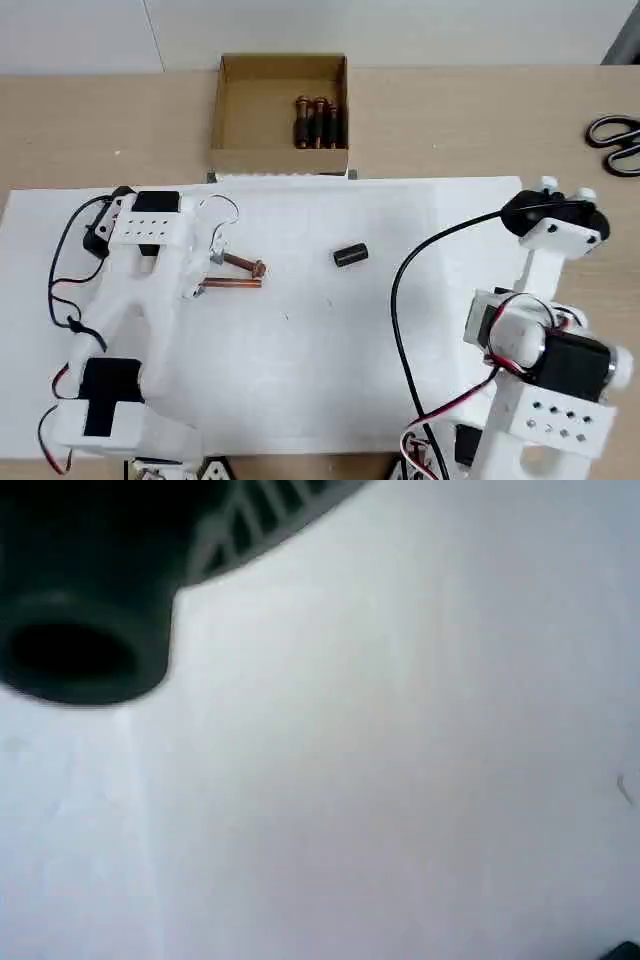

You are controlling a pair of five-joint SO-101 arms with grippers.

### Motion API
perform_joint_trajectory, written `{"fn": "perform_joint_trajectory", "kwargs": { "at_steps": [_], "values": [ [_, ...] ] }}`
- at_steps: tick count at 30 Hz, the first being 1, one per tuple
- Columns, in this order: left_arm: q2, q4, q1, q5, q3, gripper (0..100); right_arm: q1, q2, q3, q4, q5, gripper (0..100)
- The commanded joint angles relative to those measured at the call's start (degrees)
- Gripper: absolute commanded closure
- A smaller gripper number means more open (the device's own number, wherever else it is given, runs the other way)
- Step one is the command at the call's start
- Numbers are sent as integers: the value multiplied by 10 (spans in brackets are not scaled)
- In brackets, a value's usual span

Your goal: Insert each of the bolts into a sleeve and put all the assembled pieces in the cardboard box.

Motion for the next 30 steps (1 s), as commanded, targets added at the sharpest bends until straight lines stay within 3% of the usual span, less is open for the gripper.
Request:
{"fn": "perform_joint_trajectory", "kwargs": {
  "at_steps": [1,21,30],
  "values": [
    [-3,-21,1,8,-2,826,7,-9,-3,-9,-4,995],
    [0,-54,3,7,43,826,7,-9,5,-13,-4,995],
    [103,-86,2,7,25,826,7,-9,5,-13,-4,995]
  ]
}}
